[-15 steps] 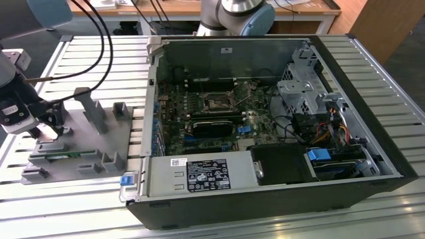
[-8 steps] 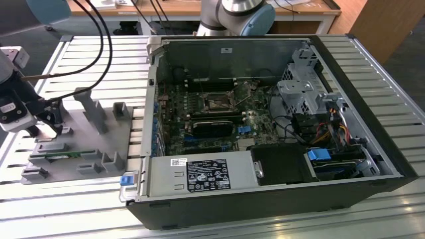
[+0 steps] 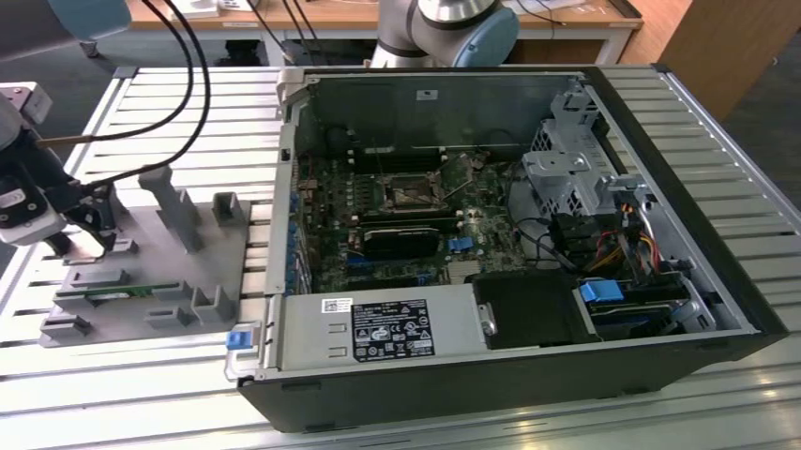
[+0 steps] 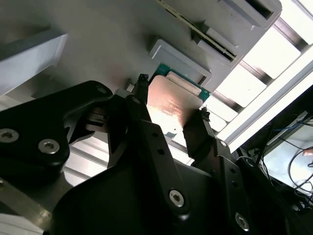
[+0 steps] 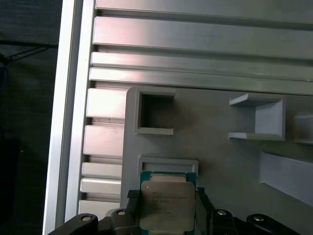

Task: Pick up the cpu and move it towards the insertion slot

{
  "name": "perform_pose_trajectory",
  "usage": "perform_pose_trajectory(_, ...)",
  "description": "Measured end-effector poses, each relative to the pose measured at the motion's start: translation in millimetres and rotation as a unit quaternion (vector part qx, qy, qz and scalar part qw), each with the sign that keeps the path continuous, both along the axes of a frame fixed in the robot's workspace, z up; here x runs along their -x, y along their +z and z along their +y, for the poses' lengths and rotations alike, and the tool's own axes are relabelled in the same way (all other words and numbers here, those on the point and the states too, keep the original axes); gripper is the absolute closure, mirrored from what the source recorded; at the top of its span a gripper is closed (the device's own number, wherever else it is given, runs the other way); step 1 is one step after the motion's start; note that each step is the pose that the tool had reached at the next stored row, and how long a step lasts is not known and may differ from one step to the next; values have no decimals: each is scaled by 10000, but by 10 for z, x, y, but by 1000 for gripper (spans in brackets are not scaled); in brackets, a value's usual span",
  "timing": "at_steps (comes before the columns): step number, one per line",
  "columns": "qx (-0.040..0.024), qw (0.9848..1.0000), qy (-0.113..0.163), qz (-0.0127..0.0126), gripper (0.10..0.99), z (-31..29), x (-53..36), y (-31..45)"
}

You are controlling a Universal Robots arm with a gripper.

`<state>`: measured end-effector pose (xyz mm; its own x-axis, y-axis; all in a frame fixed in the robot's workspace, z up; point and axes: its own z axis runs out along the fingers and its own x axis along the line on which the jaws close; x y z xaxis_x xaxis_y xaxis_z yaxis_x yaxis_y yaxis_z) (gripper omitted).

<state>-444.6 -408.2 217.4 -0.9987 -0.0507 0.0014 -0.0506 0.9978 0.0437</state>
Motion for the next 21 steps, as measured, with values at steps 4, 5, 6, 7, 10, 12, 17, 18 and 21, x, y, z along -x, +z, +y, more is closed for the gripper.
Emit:
perform_pose_trajectory(4, 0, 10000, 0, 0, 549, 0, 0, 41)
perform_pose_trajectory(5, 0, 10000, 0, 0, 549, 0, 0, 51)
perform_pose_trajectory(6, 0, 10000, 0, 0, 549, 0, 0, 61)
perform_pose_trajectory(7, 0, 10000, 0, 0, 549, 0, 0, 71)
perform_pose_trajectory(10, -1, 10000, 0, 0, 549, 0, 0, 95)
perform_pose_trajectory(12, -3, 10000, 0, 0, 549, 0, 0, 108)
perform_pose_trajectory(17, -6, 10000, 0, 0, 549, 0, 0, 146)
perform_pose_trajectory(18, -6, 10000, 0, 0, 549, 0, 0, 154)
perform_pose_trajectory(21, -6, 10000, 0, 0, 549, 0, 0, 173)
